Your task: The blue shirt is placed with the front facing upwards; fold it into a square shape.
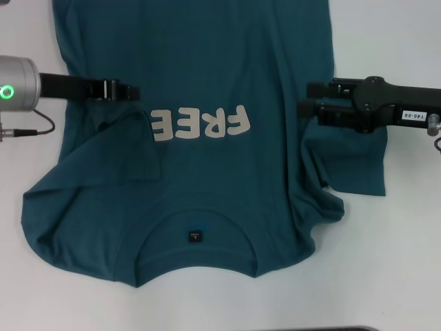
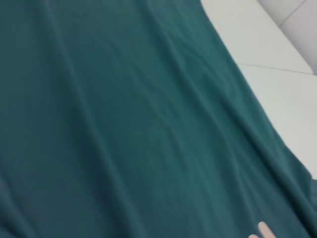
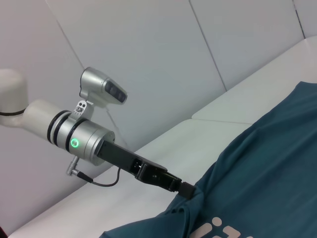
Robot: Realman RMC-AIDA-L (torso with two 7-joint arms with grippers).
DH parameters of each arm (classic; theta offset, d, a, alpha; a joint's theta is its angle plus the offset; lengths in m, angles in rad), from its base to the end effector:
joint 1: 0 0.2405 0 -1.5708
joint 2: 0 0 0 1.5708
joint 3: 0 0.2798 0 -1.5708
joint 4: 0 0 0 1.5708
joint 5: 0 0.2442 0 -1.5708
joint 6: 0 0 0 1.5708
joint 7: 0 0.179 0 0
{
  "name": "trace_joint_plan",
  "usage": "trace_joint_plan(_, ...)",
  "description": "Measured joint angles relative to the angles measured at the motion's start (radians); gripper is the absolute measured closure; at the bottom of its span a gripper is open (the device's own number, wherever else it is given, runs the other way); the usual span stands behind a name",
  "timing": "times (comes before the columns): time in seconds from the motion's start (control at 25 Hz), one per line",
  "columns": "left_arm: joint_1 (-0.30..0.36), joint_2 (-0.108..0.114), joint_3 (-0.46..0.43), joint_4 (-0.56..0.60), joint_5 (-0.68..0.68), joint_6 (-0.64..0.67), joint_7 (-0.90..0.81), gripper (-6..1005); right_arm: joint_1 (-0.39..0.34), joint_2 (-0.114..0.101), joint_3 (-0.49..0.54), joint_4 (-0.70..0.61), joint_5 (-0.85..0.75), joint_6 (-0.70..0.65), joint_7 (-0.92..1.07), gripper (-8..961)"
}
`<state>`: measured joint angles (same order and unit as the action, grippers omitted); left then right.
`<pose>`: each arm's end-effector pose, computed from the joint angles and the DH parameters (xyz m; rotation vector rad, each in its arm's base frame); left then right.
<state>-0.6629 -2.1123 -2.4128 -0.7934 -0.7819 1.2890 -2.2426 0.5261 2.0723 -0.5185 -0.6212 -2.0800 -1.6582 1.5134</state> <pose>-0.2854 0.4422 -0.0447 -2.3670 -1.4497 -0.3084 0.2985 0.3654 -0.0279 -2.6672 0.8991 0.8339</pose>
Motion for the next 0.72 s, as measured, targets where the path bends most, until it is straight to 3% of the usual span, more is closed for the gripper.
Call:
trace_joint_plan(0.44,0.032,0.015,-0.005,-0.008,0.008,0.041,-0.007,932,-0.003,0.000,0.000,0.000,0.000,0.000,0.003,437)
trace_joint_plan(0.72,0.091,0.020,-0.026,-0.058,-0.002,0.057,-0.007,690,0.003,0.001,0.000,0.000,0.000,0.000,0.003,439)
